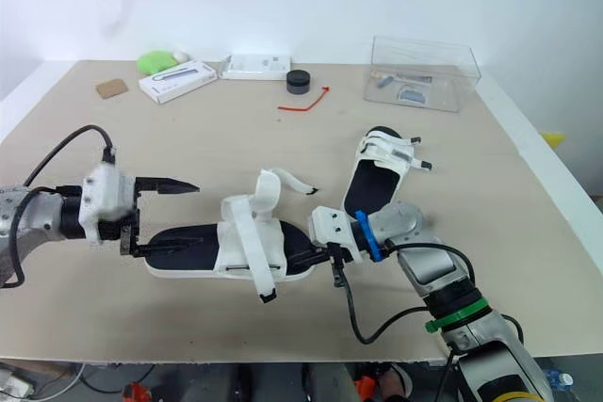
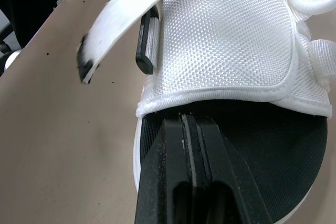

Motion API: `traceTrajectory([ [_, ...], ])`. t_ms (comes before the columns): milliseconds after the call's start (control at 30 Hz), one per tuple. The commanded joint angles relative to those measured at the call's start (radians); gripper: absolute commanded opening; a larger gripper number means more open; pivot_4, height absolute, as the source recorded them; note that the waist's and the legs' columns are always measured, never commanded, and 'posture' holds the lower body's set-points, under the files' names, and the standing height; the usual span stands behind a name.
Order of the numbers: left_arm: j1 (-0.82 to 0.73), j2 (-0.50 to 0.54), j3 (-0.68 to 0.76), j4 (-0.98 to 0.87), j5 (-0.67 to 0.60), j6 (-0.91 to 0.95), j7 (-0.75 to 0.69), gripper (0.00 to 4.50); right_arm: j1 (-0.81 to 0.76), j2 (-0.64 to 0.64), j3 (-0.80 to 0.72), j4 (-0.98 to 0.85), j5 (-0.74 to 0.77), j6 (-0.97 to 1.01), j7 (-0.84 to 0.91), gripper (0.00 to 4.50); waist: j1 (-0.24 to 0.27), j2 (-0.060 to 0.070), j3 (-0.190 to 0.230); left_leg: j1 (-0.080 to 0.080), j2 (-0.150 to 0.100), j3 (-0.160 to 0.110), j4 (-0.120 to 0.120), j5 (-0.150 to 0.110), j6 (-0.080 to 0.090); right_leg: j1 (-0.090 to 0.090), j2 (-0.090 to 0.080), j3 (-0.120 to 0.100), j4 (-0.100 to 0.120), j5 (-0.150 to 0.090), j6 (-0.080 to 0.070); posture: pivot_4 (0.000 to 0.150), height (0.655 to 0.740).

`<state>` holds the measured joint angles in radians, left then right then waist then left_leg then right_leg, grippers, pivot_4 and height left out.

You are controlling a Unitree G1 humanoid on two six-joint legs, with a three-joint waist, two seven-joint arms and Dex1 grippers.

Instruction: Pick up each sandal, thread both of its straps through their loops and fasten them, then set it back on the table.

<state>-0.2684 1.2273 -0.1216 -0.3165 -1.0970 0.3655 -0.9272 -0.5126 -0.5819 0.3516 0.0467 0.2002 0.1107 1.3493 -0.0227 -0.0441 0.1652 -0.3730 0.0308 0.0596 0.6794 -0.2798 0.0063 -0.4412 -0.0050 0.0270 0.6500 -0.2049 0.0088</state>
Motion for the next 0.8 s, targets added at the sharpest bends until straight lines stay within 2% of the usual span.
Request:
traceTrajectory([
  [33,-0.016,0.025,0.094,-0.085,-0.357,0.303,0.087,4.38,-0.012,0.002,0.0,0.007,-0.013,-0.006,0.0,0.0,0.0,0.001,0.001,0.0,0.0,0.0,0.0,0.0,0.0,0.0,0.0,0.0,0.0,0.0,0.0,0.15,0.74],
  [167,-0.022,-0.04,0.044,-0.15,-0.478,0.47,0.222,4.38,-0.017,0.008,0.002,0.014,-0.017,-0.013,-0.002,0.0,0.001,0.001,0.001,0.001,-0.001,-0.001,0.0,0.0,0.0,0.001,0.002,0.001,0.001,0.0,0.0,0.15,0.74],
  [433,-0.034,-0.158,0.028,-0.169,-0.455,0.616,0.327,4.38,-0.008,0.008,-0.002,0.005,-0.022,-0.015,-0.006,0.0,0.002,0.001,0.001,0.002,-0.002,-0.003,0.0,0.001,-0.002,0.001,0.005,0.003,0.001,0.0,-0.002,0.15,0.74],
  [800,-0.095,-0.345,0.006,-0.112,-0.29,0.68,0.38,4.38,0.003,0.0,-0.006,-0.014,-0.023,-0.007,-0.017,0.0,0.002,0.001,0.001,0.002,-0.003,-0.004,0.0,0.002,-0.004,0.002,0.005,0.004,0.001,0.001,-0.002,0.15,0.74],
])
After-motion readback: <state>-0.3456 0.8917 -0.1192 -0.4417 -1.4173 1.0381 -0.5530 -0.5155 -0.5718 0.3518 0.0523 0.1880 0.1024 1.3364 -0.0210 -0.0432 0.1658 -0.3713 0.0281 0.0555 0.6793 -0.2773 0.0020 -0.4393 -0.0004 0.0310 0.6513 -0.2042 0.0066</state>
